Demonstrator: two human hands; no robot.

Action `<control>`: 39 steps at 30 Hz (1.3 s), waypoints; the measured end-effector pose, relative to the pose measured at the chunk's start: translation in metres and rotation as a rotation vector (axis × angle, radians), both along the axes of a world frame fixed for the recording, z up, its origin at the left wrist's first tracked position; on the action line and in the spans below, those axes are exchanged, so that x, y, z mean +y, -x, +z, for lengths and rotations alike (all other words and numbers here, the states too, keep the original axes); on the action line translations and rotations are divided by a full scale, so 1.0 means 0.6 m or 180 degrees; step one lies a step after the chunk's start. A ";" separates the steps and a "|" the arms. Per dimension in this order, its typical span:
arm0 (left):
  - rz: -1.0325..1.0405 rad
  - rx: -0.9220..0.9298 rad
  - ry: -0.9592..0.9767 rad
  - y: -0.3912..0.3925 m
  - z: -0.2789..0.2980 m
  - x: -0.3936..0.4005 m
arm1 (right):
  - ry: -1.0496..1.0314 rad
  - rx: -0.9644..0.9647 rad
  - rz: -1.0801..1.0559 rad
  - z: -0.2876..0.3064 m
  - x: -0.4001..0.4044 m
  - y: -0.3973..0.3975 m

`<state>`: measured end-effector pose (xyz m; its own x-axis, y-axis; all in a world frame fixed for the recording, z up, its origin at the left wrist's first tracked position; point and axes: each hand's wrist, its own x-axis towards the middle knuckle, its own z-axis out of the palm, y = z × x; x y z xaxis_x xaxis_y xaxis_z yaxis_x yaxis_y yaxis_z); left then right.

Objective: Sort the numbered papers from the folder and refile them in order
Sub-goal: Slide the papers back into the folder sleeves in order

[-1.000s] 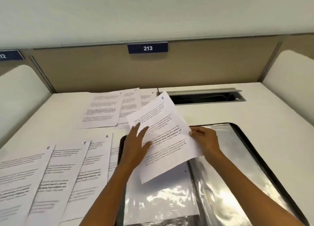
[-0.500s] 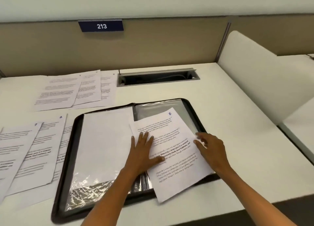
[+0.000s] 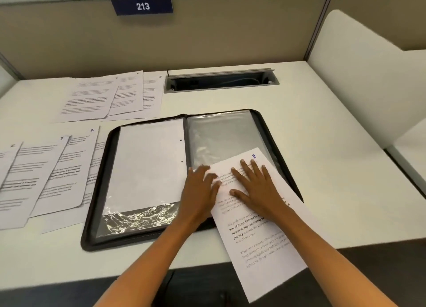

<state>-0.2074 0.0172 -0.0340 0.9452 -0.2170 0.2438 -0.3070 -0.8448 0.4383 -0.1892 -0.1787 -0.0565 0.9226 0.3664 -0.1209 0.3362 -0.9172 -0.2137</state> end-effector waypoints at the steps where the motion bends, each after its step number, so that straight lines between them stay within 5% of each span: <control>1: 0.0034 -0.0020 -0.0070 -0.009 -0.002 0.006 | -0.0011 0.0000 0.0096 -0.002 -0.009 0.014; 14: -0.0786 0.1565 -0.0513 -0.052 0.013 0.022 | -0.0197 -0.0133 0.1150 -0.007 -0.080 0.145; 21: -0.0631 0.1326 0.0000 -0.049 0.014 0.019 | -0.0106 -0.0328 0.1283 -0.012 -0.077 0.160; 26: -0.0585 0.1071 -0.0204 -0.048 0.020 0.008 | -0.0156 -0.0503 0.1313 -0.017 -0.073 0.164; 32: -0.0660 0.1638 0.0244 -0.033 0.023 0.018 | -0.0424 -0.0515 0.0928 -0.018 -0.072 0.165; 39: -0.0548 0.1648 0.0648 -0.015 0.025 0.012 | -0.0099 -0.0697 0.1222 -0.025 -0.073 0.170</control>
